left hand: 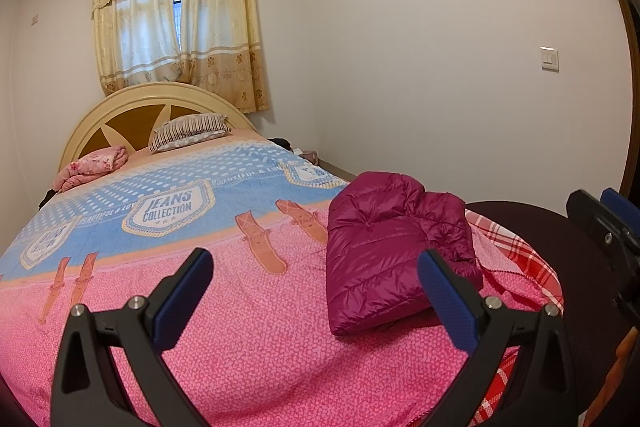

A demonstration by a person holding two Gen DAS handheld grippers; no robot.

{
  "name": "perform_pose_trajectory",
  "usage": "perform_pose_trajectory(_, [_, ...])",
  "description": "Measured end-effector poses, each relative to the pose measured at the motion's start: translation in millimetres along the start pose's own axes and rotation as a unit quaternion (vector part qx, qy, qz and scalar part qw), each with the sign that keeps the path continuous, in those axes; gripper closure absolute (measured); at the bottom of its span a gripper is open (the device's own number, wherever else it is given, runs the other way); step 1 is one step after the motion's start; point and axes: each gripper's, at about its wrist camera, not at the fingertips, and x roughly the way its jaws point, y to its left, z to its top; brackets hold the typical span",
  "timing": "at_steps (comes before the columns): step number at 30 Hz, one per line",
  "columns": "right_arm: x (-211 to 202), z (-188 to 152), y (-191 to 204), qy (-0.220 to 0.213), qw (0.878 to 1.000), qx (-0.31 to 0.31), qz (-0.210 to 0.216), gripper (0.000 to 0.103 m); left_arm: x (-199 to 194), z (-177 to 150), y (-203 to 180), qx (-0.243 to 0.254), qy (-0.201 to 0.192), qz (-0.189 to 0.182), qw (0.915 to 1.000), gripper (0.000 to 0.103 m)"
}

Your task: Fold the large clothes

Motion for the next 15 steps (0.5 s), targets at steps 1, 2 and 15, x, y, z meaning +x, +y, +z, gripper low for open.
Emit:
perform_pose_trajectory(1, [0.4,0.2,-0.4,0.0,1.0,0.0,0.001,0.025,0.1,0.1,0.0,0.0,0.0,0.001,1.0,0.0])
perform_pose_trajectory(2, [0.3,0.0,0.0,0.0,1.0,0.001,0.001,0.025,0.1,-0.2,-0.5,0.001,-0.001,0.002,1.0,0.0])
perform_pose_trajectory(15, [-5.3,0.1,4.6,-0.003,1.0,0.004,-0.001,0.025,0.2,0.0,-1.0,0.0,-0.004,0.004,1.0,0.0])
